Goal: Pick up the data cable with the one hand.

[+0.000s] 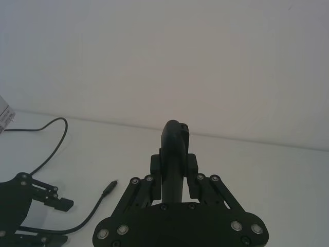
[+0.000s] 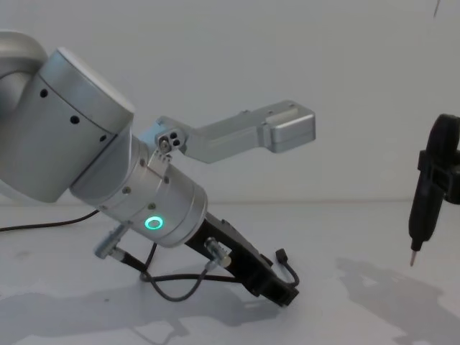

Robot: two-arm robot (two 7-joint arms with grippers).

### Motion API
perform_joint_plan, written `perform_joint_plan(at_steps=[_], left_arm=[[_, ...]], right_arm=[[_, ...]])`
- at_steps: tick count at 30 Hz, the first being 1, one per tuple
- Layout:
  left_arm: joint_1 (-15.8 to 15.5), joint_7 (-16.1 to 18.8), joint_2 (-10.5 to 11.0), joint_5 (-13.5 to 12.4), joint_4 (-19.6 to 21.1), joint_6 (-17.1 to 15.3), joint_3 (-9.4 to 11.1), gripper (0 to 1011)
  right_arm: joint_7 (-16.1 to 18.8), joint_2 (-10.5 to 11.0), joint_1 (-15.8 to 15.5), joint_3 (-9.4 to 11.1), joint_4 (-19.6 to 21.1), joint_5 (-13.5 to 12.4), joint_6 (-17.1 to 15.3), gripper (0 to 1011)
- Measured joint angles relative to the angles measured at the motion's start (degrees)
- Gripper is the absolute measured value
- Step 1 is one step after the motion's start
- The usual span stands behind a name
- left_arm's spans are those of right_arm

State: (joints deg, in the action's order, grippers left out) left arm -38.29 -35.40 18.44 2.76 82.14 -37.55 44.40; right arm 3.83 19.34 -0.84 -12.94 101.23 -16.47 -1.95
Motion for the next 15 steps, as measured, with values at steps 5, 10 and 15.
perform_joint_plan(at_steps=[5, 10, 15], left_arm=[[0.01, -0.05, -0.04, -0.03, -0.03, -0.17, 0.03, 430], [0.0, -0.08, -0.06, -0.05, -0.06, -0.25, 0.04, 292], [0.01, -0.11, -0.08, -0.07, -0.08, -0.32, 0.04, 146]], right_arm=[[0.0, 0.0, 0.0, 0.0, 0.0, 0.0, 0.0, 279], [0.0, 0.0, 0.0, 0.0, 0.0, 0.0, 0.0, 279], [0.0, 0.0, 0.0, 0.0, 0.0, 0.0, 0.0, 279]])
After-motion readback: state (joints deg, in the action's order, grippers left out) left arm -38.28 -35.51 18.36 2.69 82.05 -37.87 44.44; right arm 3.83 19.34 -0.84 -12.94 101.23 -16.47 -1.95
